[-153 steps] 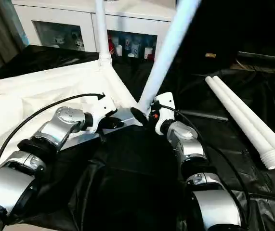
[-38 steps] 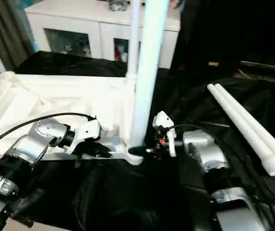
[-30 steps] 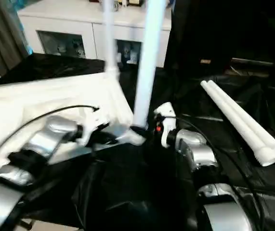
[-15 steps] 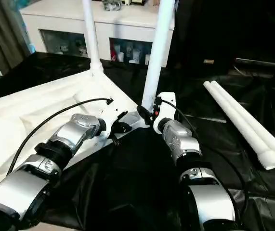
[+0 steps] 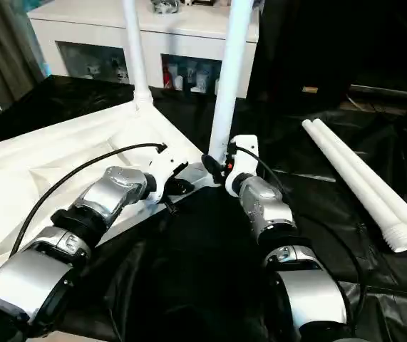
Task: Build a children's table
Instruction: Rotate leg to tighten
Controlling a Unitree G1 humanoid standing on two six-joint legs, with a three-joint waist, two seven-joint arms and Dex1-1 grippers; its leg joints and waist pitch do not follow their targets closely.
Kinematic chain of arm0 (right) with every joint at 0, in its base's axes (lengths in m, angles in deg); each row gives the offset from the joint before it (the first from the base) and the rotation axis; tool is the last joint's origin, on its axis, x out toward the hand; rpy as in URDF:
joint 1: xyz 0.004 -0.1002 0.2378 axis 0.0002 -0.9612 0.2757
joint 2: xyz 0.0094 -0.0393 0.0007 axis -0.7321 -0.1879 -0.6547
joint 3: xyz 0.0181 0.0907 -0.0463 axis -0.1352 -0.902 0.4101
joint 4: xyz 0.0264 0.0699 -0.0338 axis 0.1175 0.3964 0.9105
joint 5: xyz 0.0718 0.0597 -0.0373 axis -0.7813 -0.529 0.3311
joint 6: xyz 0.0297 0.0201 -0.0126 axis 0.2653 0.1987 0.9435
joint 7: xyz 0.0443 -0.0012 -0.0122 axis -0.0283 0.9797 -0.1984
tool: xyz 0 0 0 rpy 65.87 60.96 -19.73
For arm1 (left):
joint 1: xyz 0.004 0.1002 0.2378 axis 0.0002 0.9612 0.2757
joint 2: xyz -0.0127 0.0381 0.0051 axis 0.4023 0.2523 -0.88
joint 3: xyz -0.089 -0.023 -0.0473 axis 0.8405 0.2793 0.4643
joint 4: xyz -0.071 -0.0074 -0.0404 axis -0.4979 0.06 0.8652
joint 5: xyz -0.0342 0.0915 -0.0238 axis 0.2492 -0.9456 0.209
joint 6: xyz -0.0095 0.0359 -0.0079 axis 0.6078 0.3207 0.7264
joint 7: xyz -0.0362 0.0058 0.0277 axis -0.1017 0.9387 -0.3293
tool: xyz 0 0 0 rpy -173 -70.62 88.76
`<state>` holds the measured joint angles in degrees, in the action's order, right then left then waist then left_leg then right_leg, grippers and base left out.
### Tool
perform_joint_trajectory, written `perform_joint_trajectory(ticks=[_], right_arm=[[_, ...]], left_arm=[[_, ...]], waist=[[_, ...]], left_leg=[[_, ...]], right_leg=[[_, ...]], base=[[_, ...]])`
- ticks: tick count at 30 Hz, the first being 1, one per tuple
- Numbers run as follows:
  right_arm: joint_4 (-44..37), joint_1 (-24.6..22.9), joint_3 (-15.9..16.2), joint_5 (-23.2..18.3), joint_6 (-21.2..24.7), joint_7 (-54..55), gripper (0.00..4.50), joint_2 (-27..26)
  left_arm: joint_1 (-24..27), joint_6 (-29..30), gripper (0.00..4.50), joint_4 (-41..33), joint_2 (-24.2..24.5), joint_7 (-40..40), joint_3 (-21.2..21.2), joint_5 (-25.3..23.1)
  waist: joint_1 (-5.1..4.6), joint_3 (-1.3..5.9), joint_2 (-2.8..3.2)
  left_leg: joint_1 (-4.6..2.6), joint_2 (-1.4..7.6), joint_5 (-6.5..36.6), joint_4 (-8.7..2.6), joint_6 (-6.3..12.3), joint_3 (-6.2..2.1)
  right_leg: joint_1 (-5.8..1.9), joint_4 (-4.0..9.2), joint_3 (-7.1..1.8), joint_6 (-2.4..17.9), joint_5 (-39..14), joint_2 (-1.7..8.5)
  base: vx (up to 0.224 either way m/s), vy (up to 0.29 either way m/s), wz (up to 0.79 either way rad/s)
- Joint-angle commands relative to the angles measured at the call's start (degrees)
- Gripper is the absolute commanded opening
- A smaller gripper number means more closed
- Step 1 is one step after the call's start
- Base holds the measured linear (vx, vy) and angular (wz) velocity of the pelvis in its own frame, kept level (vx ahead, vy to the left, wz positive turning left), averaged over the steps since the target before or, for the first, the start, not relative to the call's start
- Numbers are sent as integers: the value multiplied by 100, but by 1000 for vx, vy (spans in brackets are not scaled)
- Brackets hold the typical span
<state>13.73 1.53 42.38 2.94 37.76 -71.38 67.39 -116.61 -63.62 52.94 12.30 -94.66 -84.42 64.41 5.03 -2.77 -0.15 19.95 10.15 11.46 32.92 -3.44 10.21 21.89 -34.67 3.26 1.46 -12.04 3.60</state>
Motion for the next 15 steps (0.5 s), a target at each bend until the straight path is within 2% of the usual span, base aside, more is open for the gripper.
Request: perform_joint_trajectory(ticks=[1, 3, 5, 8, 13, 15], right_arm=[[491, -267, 127, 117, 275, -106, 337, -83], [439, -261, 107, 108, 224, -207, 354, -51], [392, -273, 114, 124, 170, -301, 375, -16], [302, -301, 112, 106, 119, -484, 407, 39], [33, -413, 182, 104, 9, -945, 447, 210], [-193, -519, 356, 281, -150, -1157, 447, 417]], left_arm=[[-141, -176, 0, -96, -70, -115, -29, 6], [-112, -210, 0, -144, -40, -170, -42, 6], [-80, -253, 0, -190, -15, -229, -57, 9], [-21, -323, 0, -261, 35, -328, -82, 8], [168, -532, 0, -507, 192, -673, -150, 25], [307, -731, 0, -692, 320, -983, -214, 58]], waist=[[-5, 252, -1], [12, 262, -7], [-2, 263, -9], [0, 280, -20], [6, 316, 2], [23, 325, -3]], left_leg=[[-29, 355, 1321, -460, 152, -129], [-43, 366, 1185, -439, 201, -108], [7, 360, 1060, -441, 255, -119], [13, 368, 866, -423, 336, -113], [8, 386, 506, -382, 507, -100], [10, 386, 356, -361, 563, -92]], right_leg=[[-163, 550, -329, 1153, -1608, 587], [-155, 522, -331, 1276, -1271, 582], [-202, 478, -317, 1328, -1074, 580], [-222, 447, -308, 1385, -755, 584], [-240, 369, -284, 1564, -93, 581], [-252, 341, -271, 1639, 170, 581]], base=[[0, 0, 0], [0, 0, 0], [0, 0, 0], [0, 0, 0], [0, 0, 0], [0, 0, 0]])
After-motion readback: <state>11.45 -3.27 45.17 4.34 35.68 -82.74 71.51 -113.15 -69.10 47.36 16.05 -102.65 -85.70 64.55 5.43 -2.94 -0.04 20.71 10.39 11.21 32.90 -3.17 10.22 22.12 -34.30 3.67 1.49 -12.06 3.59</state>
